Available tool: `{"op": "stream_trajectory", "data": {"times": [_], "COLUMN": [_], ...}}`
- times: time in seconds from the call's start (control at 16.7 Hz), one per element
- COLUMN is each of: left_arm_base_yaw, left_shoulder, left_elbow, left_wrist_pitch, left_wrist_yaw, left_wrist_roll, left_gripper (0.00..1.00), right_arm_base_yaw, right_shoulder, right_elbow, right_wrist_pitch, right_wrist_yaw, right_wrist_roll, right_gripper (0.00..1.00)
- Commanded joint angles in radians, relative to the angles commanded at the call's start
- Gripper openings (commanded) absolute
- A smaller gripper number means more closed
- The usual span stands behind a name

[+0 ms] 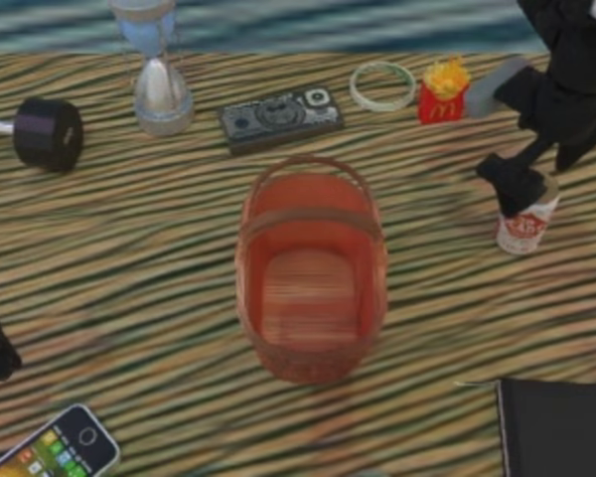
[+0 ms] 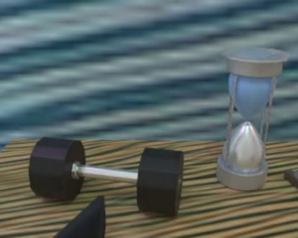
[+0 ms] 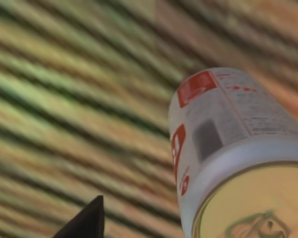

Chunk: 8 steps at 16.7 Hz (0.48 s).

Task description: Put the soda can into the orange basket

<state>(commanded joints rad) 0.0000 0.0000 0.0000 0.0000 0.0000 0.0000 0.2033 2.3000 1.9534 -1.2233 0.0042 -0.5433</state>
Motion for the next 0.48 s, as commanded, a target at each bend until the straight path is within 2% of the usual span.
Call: {"op": "stream_trajectory", "data": {"times": [0.24, 0.48], "left_arm_base_yaw": [0.0, 0.0], "left_shoulder": [0.0, 0.0], "left_elbow": [0.0, 0.0], "left_wrist_pitch": [0.0, 0.0], "left_wrist_yaw": [0.0, 0.0], "left_wrist_roll": [0.0, 0.0], "left_gripper": [1.0, 1.0], "right_arm_base_yaw": [-0.003, 0.0], "right_shoulder": [0.003, 0.03], "right_elbow": [-0.017, -0.095], "right_wrist_pitch": [0.019, 0.126], "right_wrist_yaw": [0.0, 0.0], "right_wrist_roll": [-0.001, 0.001], "right_gripper": [1.0, 1.0]}}
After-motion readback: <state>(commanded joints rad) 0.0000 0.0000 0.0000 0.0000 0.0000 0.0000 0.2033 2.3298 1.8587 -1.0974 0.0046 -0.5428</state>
